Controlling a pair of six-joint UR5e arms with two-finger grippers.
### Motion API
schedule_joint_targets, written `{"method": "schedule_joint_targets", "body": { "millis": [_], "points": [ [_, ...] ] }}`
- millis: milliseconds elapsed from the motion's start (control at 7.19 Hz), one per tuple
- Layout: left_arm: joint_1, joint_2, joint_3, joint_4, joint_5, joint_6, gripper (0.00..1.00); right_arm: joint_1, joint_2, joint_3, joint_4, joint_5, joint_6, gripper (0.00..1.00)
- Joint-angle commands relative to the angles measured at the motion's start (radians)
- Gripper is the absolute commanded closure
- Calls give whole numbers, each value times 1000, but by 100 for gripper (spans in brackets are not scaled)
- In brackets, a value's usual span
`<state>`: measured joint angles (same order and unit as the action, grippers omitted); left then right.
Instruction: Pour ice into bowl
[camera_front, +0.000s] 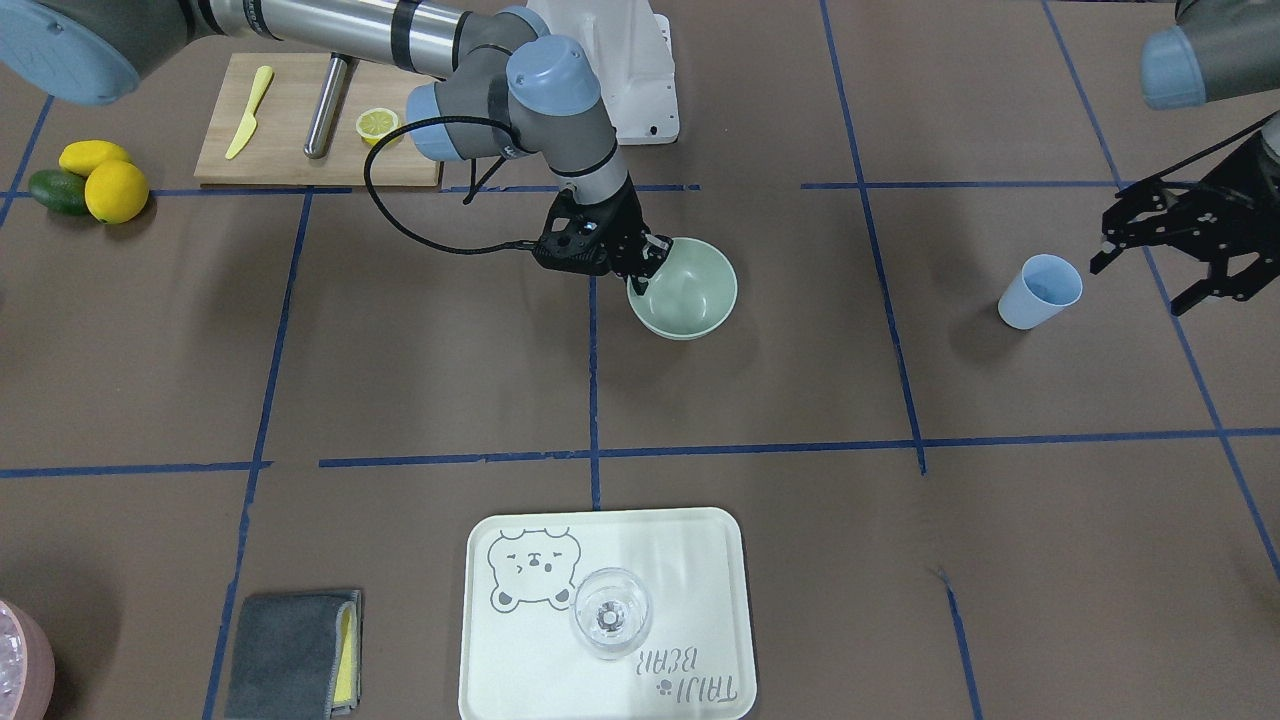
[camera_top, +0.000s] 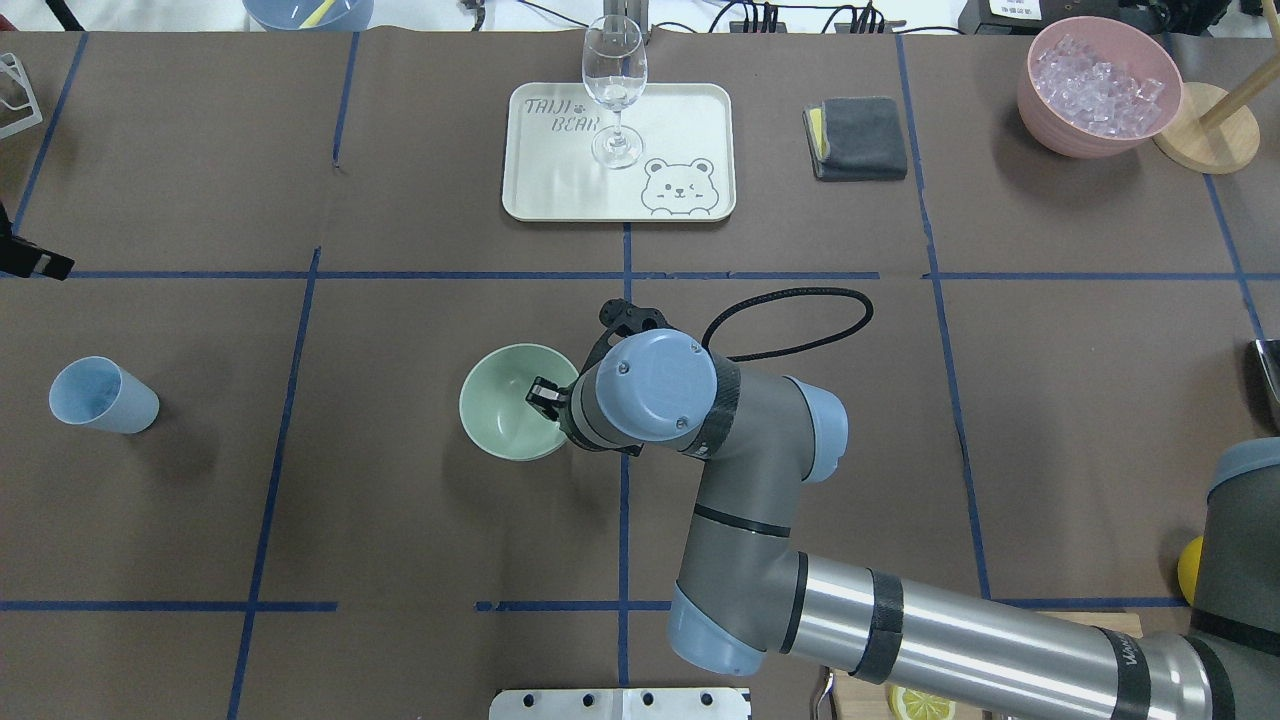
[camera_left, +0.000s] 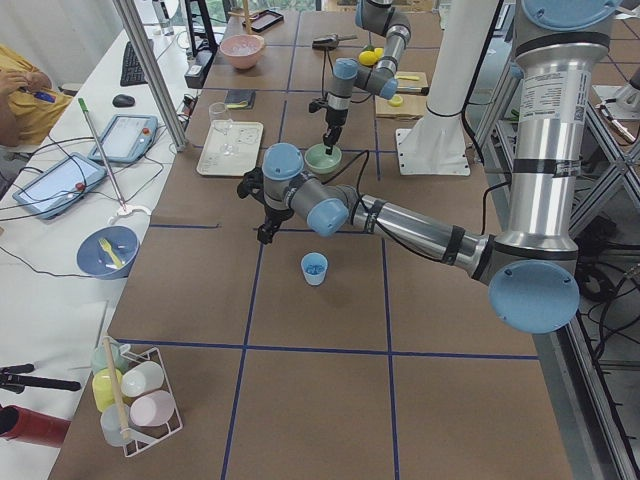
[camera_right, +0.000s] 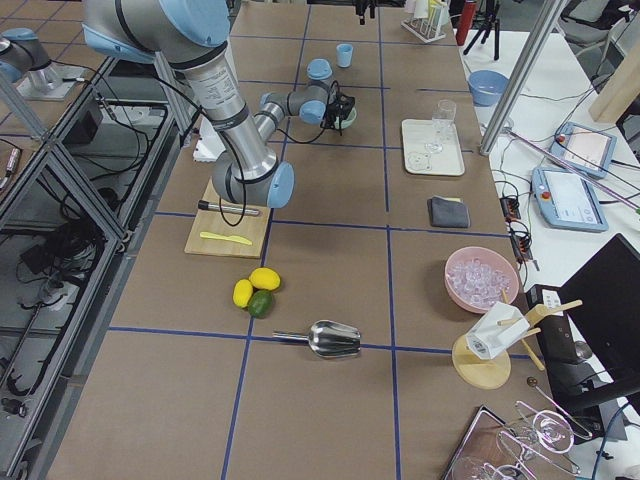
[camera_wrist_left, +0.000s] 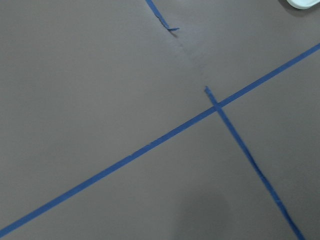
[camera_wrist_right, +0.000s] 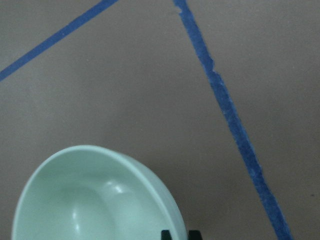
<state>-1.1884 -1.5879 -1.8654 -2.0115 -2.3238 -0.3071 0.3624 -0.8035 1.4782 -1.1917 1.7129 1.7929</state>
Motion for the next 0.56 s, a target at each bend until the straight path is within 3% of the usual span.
{"method": "schedule_joint_targets", "body": {
  "millis": [0,278,417],
  "points": [
    [134,107,-50,-248,228,-319,0,3,6,26,-61,-1,-10,0],
    [206,263,-63,-459,354,-495,0,103,-3,147,-150,104,-12,0],
    [334,346,-64,-549,559,-544,0,121,-17,198,-190,118,-12,0]
  ]
}}
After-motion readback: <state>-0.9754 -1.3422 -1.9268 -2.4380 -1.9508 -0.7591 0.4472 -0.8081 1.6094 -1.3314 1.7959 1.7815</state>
